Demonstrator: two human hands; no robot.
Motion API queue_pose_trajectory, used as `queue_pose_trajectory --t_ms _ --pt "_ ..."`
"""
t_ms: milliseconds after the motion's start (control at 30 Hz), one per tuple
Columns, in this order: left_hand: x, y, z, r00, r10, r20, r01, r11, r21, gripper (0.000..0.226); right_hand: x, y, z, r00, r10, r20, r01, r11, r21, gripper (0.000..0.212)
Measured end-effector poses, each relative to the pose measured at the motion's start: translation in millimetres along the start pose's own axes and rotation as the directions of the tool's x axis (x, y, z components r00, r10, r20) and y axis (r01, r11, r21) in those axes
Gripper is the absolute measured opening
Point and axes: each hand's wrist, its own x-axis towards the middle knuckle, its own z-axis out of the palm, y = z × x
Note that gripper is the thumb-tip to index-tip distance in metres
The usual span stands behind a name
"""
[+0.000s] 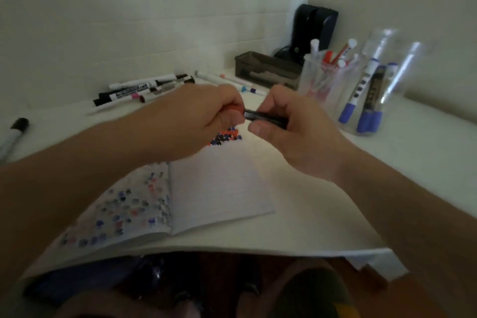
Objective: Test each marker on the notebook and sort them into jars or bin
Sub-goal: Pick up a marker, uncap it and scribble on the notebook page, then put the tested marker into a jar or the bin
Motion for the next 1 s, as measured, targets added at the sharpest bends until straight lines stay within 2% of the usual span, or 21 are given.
queue_pose_trajectory --t_ms 67,133,233,300,367,400,467,533,633,700,733,800,900,1000 --pt "-16.0 41.0 17.9 0.996 0.057 0.066 -0.055 0.998 -0.022 0.026 -60.5 4.0 -13.7 0.999 0.021 -0.043 -0.020 0.999 0.025 0.015" --pt "-35.7 88.0 48.8 0.986 0.122 0.117 -0.107 0.986 -0.125 0.027 -128.6 10.0 -24.5 0.994 0.052 -0.100 -0.049 0.998 0.032 0.014" --pt "-61.2 156.4 98.0 0.947 0.291 0.134 -0.250 0.933 -0.258 0.027 -233.2 18.2 -36.7 0.968 0.156 -0.195 -0.143 0.987 0.076 0.020" --pt "-71.2 196.5 131.8 0.896 0.420 0.144 -0.355 0.872 -0.337 0.028 -295.6 18.9 -44.0 0.930 0.263 -0.257 -0.244 0.964 0.102 0.021" --pt "-75.7 233.3 168.9 0.855 0.495 0.153 -0.398 0.817 -0.416 0.025 -348.6 23.5 -50.1 0.864 0.394 -0.315 -0.367 0.919 0.143 0.023" --pt "-75.9 249.1 189.2 0.839 0.515 0.175 -0.395 0.798 -0.454 0.023 -371.3 29.9 -51.3 0.820 0.472 -0.324 -0.437 0.882 0.178 0.019" --pt "-75.3 276.4 236.2 0.796 0.522 0.306 -0.313 0.789 -0.528 0.018 -415.7 53.8 -48.0 0.716 0.636 -0.288 -0.581 0.771 0.260 0.007" --pt "-76.3 294.0 287.0 0.716 0.485 0.502 -0.193 0.828 -0.526 0.016 -455.4 84.8 -36.0 0.611 0.773 -0.169 -0.694 0.626 0.355 0.015" --pt "-81.0 312.0 352.1 0.497 0.404 0.768 -0.029 0.892 -0.451 0.022 -509.2 129.4 -7.2 0.479 0.878 -0.024 -0.800 0.447 0.400 0.007" --pt "-80.7 320.6 380.2 0.359 0.352 0.865 -0.025 0.930 -0.368 0.029 -538.1 157.4 15.8 0.402 0.915 0.038 -0.831 0.348 0.434 0.009" --pt "-78.9 323.0 389.7 0.316 0.326 0.891 -0.050 0.944 -0.327 0.032 -550.8 170.5 27.4 0.357 0.932 0.054 -0.841 0.296 0.452 0.009" --pt "-75.3 321.5 402.6 0.268 0.264 0.926 -0.060 0.964 -0.258 0.038 -572.7 194.3 51.2 0.236 0.969 0.072 -0.864 0.175 0.472 0.008" --pt "-71.2 310.8 413.6 0.223 0.187 0.957 -0.044 0.982 -0.182 0.041 -608.4 235.9 94.0 0.039 0.990 0.136 -0.930 -0.014 0.367 0.012" --pt "-65.5 308.2 416.1 0.213 0.193 0.958 -0.006 0.980 -0.197 0.038 -625.1 270.8 127.7 -0.088 0.968 0.237 -0.933 -0.164 0.320 0.030"
